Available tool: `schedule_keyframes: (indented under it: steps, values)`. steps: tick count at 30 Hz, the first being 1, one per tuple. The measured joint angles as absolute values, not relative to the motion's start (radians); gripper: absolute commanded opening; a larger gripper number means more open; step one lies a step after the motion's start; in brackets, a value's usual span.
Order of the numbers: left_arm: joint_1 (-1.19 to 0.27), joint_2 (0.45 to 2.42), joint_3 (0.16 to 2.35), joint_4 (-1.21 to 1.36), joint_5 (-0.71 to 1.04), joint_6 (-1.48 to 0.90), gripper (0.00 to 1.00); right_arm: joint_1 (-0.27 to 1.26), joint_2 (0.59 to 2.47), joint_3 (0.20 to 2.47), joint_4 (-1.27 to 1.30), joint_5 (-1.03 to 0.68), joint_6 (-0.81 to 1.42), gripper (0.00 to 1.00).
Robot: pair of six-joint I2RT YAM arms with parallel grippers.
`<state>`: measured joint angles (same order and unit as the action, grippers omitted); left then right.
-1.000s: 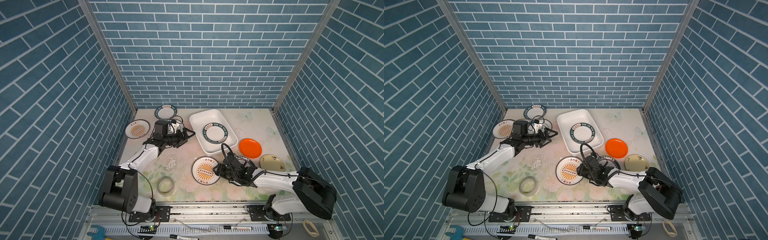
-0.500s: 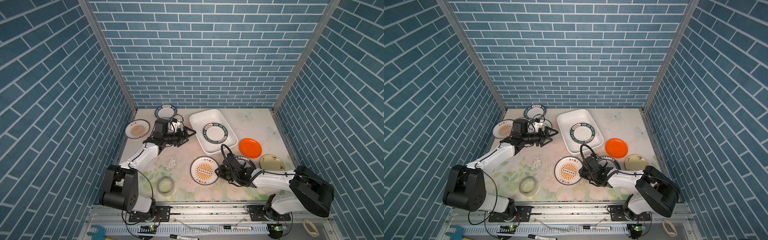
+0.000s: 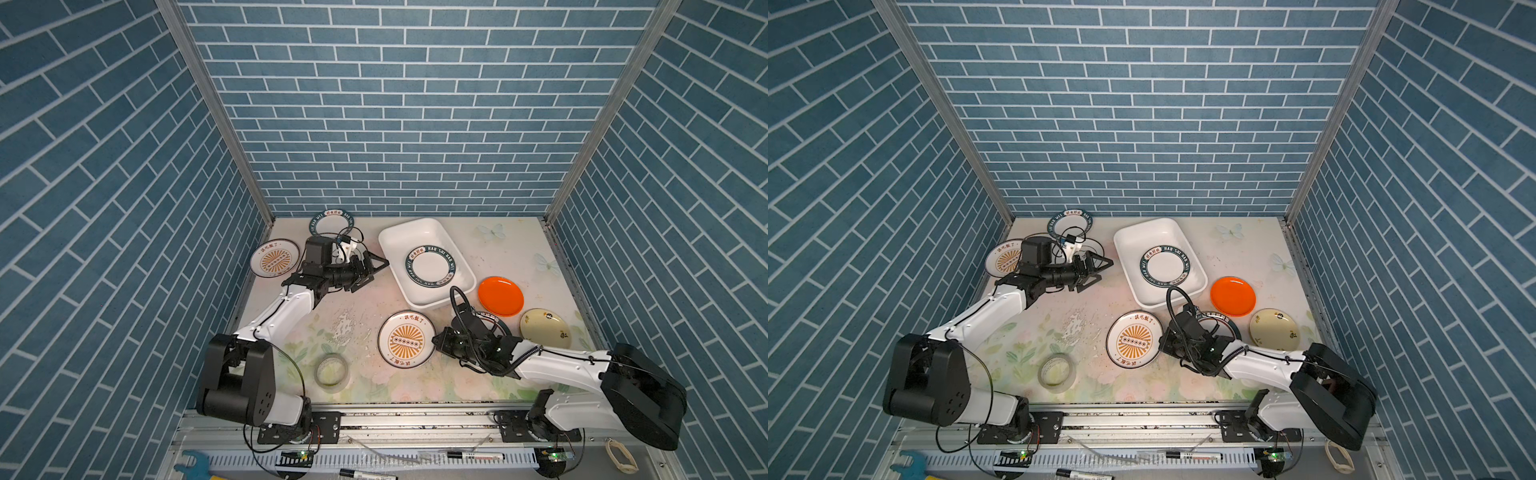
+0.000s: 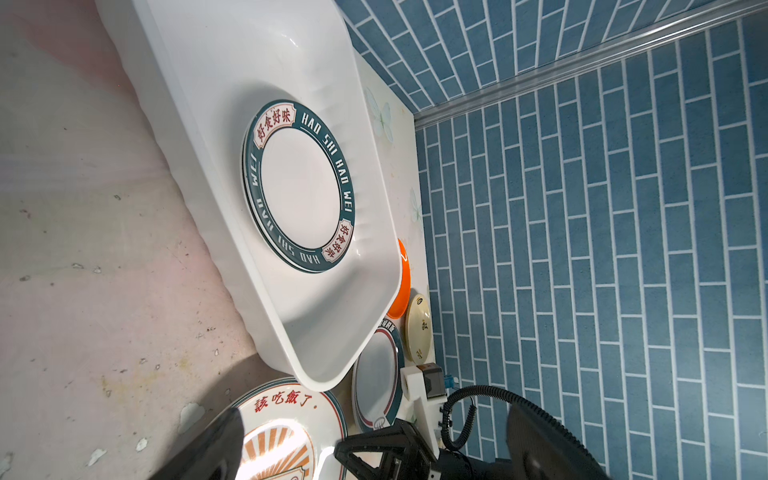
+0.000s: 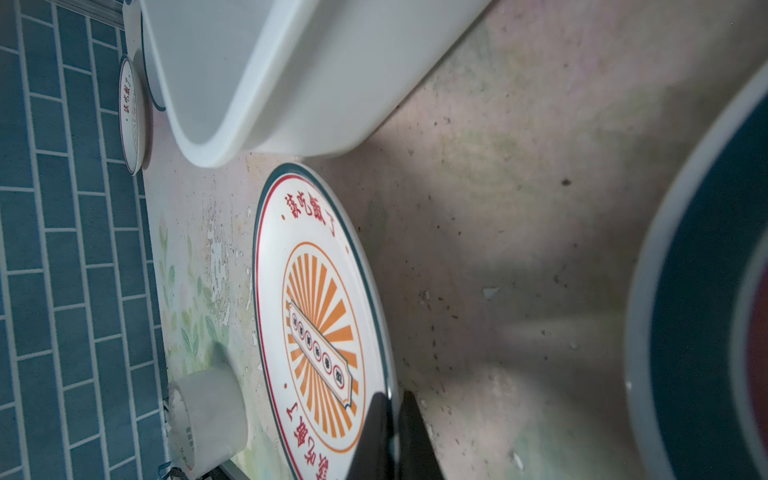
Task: Place the plates into the plastic bin on the countertop
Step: 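Grasp the sunburst plate's edge with the right gripper, then lift the sunburst plate with the right gripper and lower it into the bin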
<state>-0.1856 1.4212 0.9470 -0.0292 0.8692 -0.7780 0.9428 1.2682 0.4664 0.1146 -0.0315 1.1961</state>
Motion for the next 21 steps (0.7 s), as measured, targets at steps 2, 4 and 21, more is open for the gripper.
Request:
schedule_keyframes:
  steps: [2, 4, 21]
  values:
    - [-0.168, 1.405, 0.950, -0.036, 0.865, -0.770, 1.00, 0.943, 1.231, 0.467, 0.063, -0.031, 1.192, 0.01]
    - [-0.147, 1.394, 0.952, -0.040, 0.861, -0.768, 0.99, 0.943, 1.188, 0.467, 0.010, -0.032, 1.181, 0.00]
    - [-0.103, 1.387, 0.955, -0.027, 0.885, -0.775, 1.00, 0.956, 0.938, 0.563, -0.210, 0.002, 1.132, 0.00]
